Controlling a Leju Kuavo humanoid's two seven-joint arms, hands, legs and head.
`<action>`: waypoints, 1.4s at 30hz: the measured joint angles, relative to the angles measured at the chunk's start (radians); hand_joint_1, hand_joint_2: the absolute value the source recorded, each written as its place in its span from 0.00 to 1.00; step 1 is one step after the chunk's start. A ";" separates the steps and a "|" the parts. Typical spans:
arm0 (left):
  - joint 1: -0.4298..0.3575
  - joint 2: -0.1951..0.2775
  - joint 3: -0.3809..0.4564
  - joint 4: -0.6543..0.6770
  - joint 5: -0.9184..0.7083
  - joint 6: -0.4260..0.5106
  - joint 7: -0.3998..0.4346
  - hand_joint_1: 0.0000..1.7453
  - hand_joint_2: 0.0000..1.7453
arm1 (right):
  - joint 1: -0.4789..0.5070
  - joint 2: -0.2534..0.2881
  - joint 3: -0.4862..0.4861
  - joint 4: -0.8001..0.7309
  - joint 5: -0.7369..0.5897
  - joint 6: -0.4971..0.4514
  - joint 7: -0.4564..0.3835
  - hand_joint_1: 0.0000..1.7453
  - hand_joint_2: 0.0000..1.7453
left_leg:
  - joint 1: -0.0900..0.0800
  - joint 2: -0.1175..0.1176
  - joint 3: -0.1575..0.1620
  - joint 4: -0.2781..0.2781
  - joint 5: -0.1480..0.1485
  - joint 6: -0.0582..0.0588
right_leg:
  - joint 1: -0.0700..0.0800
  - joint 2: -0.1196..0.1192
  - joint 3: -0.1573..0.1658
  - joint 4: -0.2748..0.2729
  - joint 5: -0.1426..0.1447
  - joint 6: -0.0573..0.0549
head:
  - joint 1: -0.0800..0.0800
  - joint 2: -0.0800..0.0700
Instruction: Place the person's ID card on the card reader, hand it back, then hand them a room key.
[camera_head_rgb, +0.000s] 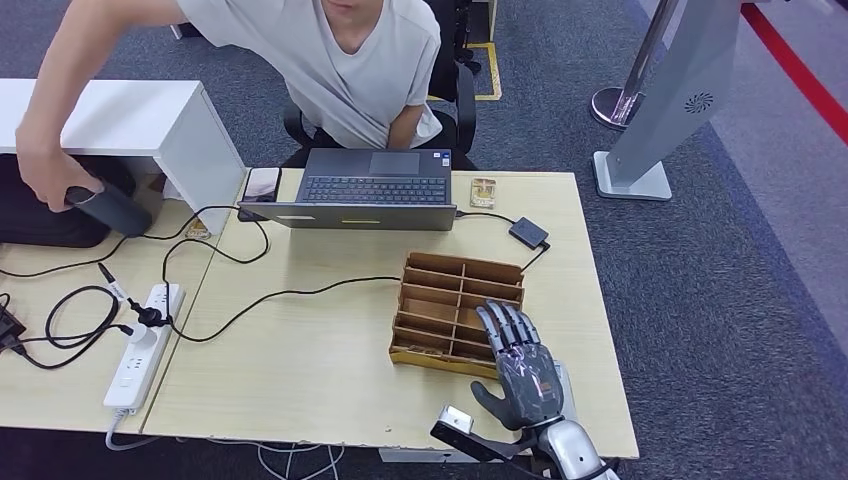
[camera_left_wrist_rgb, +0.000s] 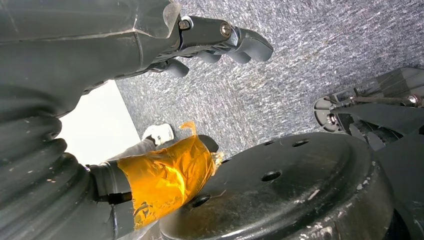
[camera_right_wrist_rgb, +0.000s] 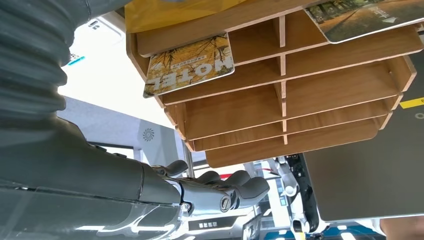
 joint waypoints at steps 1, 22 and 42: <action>0.000 0.000 0.000 0.000 0.000 0.000 0.000 0.00 1.00 | 0.000 0.000 0.000 -0.001 -0.001 0.000 0.001 0.00 1.00 | 0.000 0.000 0.000 0.000 0.000 0.000 | 0.000 0.000 0.000 0.000 0.000 0.000 | 0.000 0.000; 0.000 0.001 0.010 0.000 0.000 0.000 0.000 0.00 1.00 | 0.010 -0.006 -0.020 -0.001 -0.015 0.011 0.017 0.00 1.00 | 0.000 0.000 0.000 0.000 0.000 0.000 | 0.000 0.000 0.000 0.000 0.000 0.000 | 0.000 0.000; 0.000 0.001 0.023 0.000 0.000 0.000 0.000 0.00 1.00 | 0.029 -0.010 -0.030 -0.001 -0.031 0.010 0.002 1.00 1.00 | 0.000 0.000 0.000 0.000 0.000 0.000 | 0.000 0.000 0.000 0.000 0.000 0.000 | 0.000 0.000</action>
